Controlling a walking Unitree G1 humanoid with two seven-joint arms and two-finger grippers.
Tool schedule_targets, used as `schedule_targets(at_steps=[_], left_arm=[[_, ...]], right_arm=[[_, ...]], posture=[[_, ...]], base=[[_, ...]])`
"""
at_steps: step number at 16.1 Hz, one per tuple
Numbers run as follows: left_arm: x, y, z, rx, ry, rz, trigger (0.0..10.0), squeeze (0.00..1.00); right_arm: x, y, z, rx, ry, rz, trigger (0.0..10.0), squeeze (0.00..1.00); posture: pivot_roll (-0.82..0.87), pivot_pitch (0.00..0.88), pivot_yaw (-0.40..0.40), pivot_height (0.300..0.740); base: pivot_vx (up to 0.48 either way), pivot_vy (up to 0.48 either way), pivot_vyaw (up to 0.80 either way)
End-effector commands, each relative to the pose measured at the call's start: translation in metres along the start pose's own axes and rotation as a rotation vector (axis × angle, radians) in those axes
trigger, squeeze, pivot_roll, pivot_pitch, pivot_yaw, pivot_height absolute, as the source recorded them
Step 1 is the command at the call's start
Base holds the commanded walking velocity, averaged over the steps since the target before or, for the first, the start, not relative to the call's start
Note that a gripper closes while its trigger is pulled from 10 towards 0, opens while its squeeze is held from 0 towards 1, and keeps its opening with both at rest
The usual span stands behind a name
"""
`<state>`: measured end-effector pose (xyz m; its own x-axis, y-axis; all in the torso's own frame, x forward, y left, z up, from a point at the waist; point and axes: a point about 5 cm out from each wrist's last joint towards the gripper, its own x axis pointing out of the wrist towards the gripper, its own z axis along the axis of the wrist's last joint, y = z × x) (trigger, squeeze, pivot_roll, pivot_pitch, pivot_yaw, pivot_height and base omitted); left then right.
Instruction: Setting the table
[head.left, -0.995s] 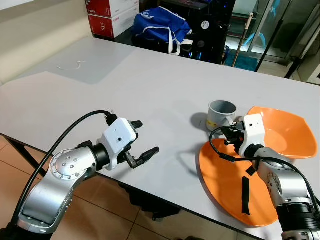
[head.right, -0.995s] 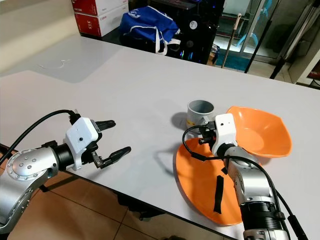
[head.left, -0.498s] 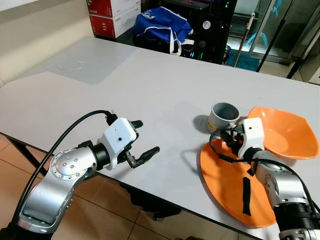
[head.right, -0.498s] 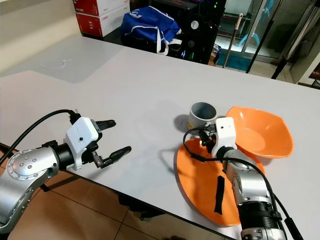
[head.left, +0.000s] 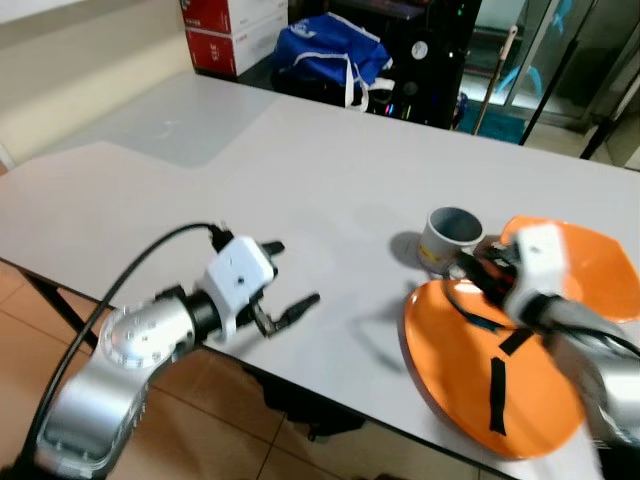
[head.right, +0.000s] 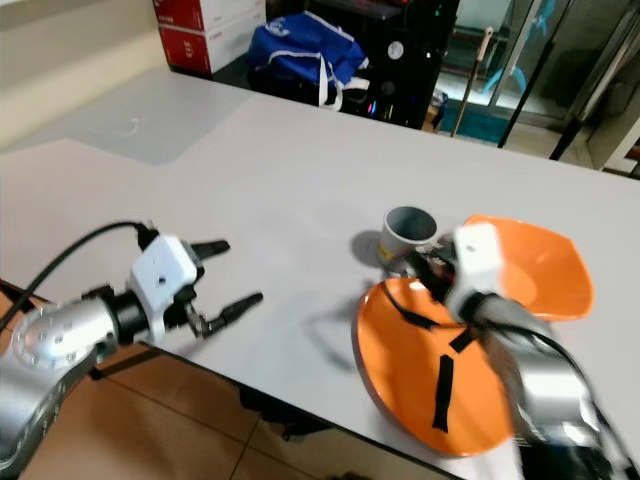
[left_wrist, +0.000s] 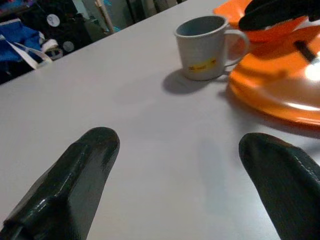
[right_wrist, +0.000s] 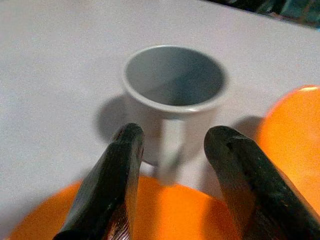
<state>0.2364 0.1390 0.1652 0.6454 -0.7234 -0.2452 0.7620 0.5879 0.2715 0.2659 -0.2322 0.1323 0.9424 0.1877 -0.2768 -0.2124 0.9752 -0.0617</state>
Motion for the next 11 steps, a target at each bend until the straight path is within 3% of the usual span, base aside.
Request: schedule_targets(at_steps=[1,2,3,4,7,8,11], left_arm=[[-0.002,-0.001,0.006,0.003,-0.016,0.010,10.0,0.00],[-0.003,-0.001,0.008,-0.002,-0.032,0.030,10.0,0.00],[0.001,0.001,0.010,-0.068,-0.035,0.130,10.0,0.00],[0.004,0.003,0.010,-0.078,-0.031,0.165,10.0,0.00],[0.011,0.021,0.015,-0.043,-0.071,0.438,10.0,0.00],[0.010,0.024,0.016,-0.047,-0.074,0.464,10.0,0.00],[0.007,0.033,0.016,-0.042,-0.067,0.529,10.0,0.00]], right_arm=[[-0.009,-0.005,0.021,-0.015,-0.093,-0.022,10.0,0.00],[-0.012,-0.004,0.038,-0.034,-0.229,-0.040,10.0,0.00],[-0.016,0.006,0.071,0.045,-0.498,-0.070,10.0,0.00],[-0.014,0.012,0.073,0.066,-0.518,-0.078,10.0,0.00],[0.002,0.075,0.064,0.187,-0.453,0.025,10.0,0.00],[0.004,0.079,0.061,0.181,-0.429,0.031,10.0,0.00],[0.009,0.083,0.054,0.199,-0.381,0.030,10.0,0.00]], posture=[[-0.03,0.000,-0.029,0.740],[-0.04,0.000,-0.022,0.740],[-0.04,0.000,-0.022,0.740],[-0.04,0.000,-0.022,0.740],[-0.02,0.000,-0.030,0.740],[-0.02,0.000,-0.030,0.740],[-0.02,0.000,-0.039,0.740]], base=[[0.000,0.480,0.00],[0.000,0.480,0.00],[0.000,0.480,0.00],[0.000,0.480,0.00],[0.000,0.480,0.00],[0.000,0.480,0.00],[0.000,0.480,-0.80]])
